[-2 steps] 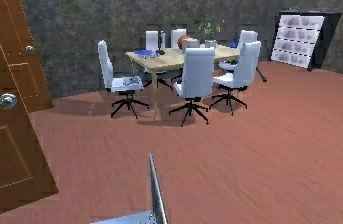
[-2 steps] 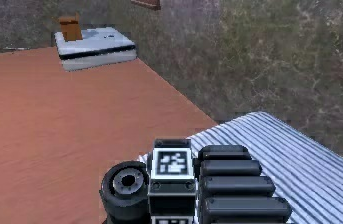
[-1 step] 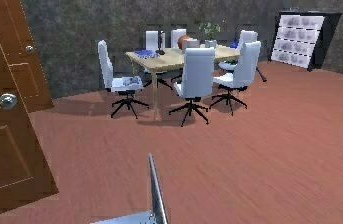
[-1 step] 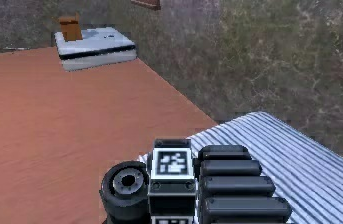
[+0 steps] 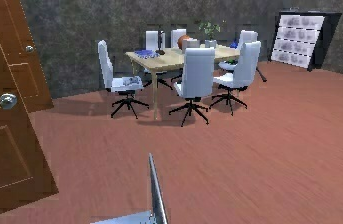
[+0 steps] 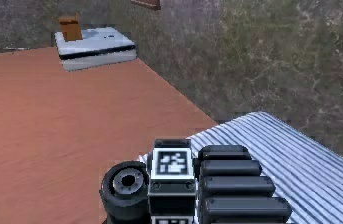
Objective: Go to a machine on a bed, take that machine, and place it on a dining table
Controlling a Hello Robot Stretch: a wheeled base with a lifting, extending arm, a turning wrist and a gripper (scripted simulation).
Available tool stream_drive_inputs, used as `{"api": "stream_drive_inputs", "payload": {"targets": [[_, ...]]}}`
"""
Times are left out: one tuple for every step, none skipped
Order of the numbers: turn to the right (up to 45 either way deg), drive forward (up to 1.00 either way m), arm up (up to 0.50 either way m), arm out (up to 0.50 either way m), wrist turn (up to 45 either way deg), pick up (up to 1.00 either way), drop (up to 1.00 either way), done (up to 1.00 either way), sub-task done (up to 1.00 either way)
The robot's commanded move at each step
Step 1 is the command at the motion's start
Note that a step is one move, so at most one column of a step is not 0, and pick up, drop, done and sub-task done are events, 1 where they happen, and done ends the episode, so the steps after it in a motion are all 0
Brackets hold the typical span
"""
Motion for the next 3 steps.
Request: {"api": "stream_drive_inputs", "payload": {"targets": [[45.0, 0.0, 0.0, 0.0, 0.0, 0.0, 0.0, 0.0, 0.0], [45.0, 0.0, 0.0, 0.0, 0.0, 0.0, 0.0, 0.0, 0.0], [18.0, 0.0, 0.0, 0.0, 0.0, 0.0, 0.0, 0.0, 0.0]]}}
